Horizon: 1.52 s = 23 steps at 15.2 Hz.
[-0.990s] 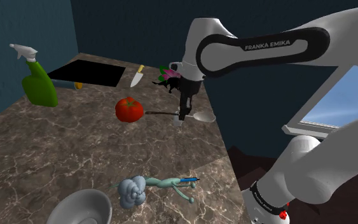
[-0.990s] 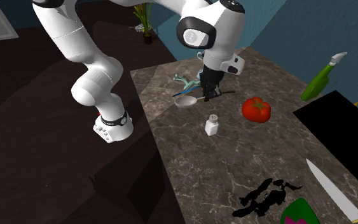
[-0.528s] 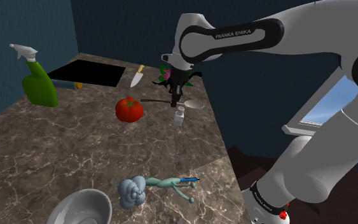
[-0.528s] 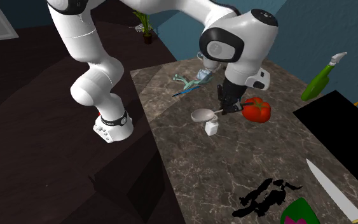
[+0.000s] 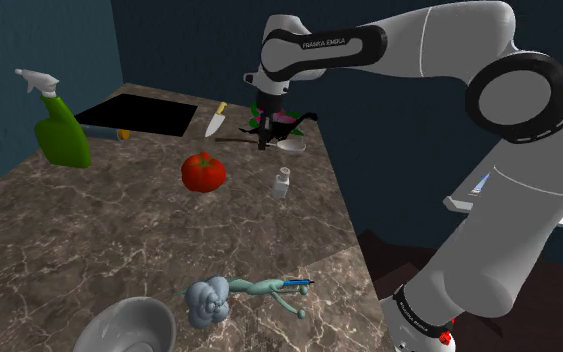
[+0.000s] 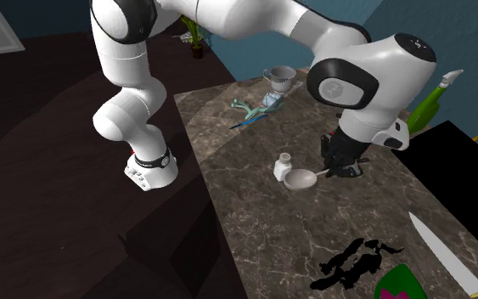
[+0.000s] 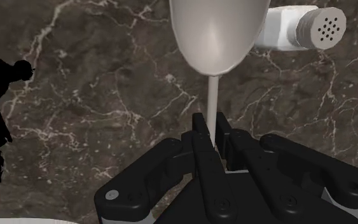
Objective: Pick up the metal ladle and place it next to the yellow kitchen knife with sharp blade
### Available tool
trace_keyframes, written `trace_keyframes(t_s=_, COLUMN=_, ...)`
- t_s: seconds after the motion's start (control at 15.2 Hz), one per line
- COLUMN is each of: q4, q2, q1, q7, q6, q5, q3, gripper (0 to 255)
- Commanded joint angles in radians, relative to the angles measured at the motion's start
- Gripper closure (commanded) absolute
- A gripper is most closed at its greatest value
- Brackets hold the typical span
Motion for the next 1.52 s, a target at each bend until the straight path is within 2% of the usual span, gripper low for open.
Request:
trace_keyframes(t_s=0.0, q4=0.119, q2=0.082, q1=-0.01, q7=-0.015, q6=-0.038, q5=-0.002, q3=-0.007, gripper=255)
trace_keyframes(t_s=0.26, q4=0.364, q2=0.249, q1=-0.036, q7=-0.046, q6=-0.117, q5=-0.002, q3=-0.019, gripper=255)
trace_keyframes(t_s=0.46, q4=0.604, q2=0.403, q1=-0.056, q7=-0.065, q6=-0.205, q5=-0.001, q3=-0.024, gripper=255)
trace_keyframes(t_s=0.59, q4=0.827, q2=0.539, q1=-0.071, q7=-0.075, q6=-0.294, q5=0.0, q3=-0.026, gripper=255)
trace_keyframes(t_s=0.73, q4=1.131, q2=0.714, q1=-0.085, q7=-0.077, q6=-0.423, q5=0.0, q3=-0.025, gripper=255)
trace_keyframes(t_s=0.99, q4=0.992, q2=0.666, q1=-0.082, q7=-0.082, q6=-0.331, q5=0.0, q3=-0.026, gripper=255)
trace_keyframes(t_s=1.45, q4=0.86, q2=0.644, q1=-0.08, q7=-0.088, q6=-0.221, q5=0.001, q3=-0.027, gripper=255)
